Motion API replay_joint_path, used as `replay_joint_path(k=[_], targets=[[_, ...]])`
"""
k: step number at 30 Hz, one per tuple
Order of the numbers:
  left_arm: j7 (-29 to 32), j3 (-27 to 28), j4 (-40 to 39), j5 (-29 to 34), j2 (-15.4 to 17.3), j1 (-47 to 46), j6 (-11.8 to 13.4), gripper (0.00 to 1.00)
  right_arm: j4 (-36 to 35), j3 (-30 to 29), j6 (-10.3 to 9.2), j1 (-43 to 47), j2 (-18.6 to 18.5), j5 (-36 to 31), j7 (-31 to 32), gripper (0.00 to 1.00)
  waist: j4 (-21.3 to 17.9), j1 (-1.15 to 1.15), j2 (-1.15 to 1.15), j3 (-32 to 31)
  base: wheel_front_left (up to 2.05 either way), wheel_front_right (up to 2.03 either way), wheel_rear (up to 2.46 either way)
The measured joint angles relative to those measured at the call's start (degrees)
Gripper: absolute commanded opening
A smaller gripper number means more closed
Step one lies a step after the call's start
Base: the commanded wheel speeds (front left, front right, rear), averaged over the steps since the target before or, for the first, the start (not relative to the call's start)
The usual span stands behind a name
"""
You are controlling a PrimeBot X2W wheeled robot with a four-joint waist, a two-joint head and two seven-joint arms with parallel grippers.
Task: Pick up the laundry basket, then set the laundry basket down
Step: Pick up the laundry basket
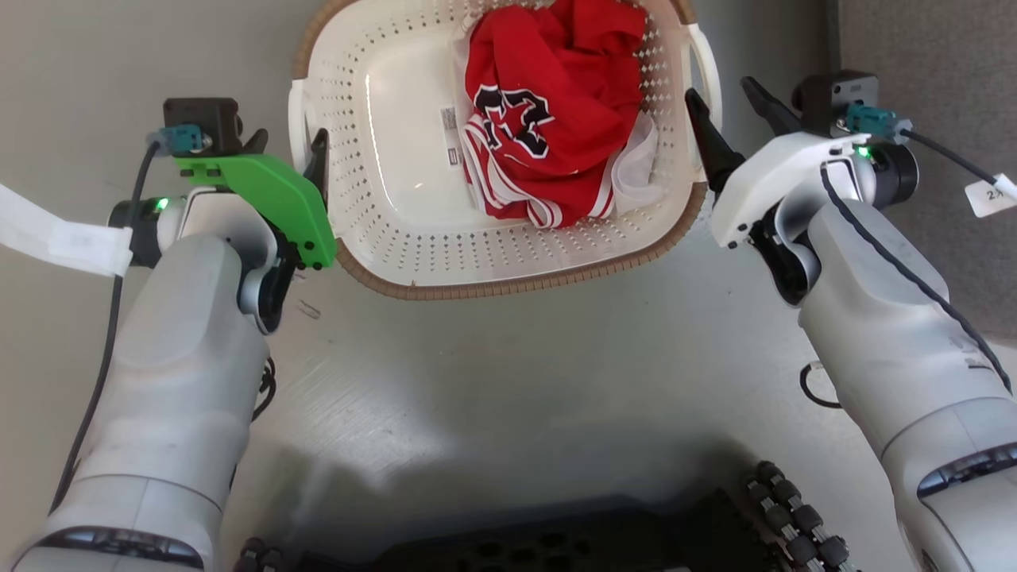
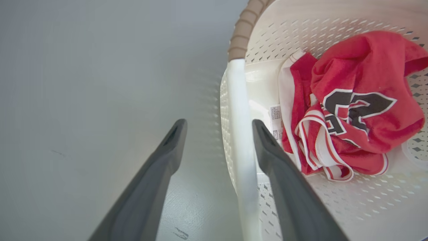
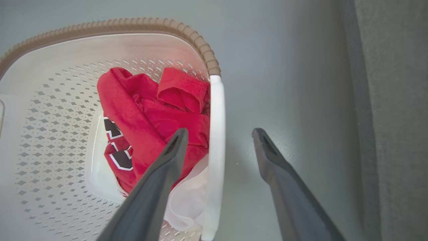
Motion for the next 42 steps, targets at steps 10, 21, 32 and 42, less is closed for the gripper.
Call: replay_joint_path(k=[10,21,32,42], targets=[[-0.1,0.4,2.9,-0.9,-1.2,-2.4,-0.9,0.0,2.0,1.4,0.44,-1.6,1.0,1.7,-0.1,0.0,-0.4,0.0,0.0,1.2,0.0,0.0,0.0],[-0.7,0.4,7.1,-1.4,-1.2,-3.2,-1.0,0.0,4.5,3.4,0.46,-2.3,1.5,3.2,-0.1,0.0,-0.3,0.0,0.0,-0.2,0.0,0.0,0.0],[-1.0,0.4,11.0,-2.7,-1.7,-3.2,-1.6,0.0,7.2,4.8,0.52,-2.3,1.9,5.2,0.1,0.0,0.0,0.0,0.0,-4.5,0.0,0.0,0.0],[2.1,0.0,14.7,-5.4,-2.1,-2.8,-2.4,0.0,9.5,6.5,0.66,-0.5,2.4,7.9,2.7,0.0,0.0,0.0,0.0,-10.4,0.0,0.0,0.0]])
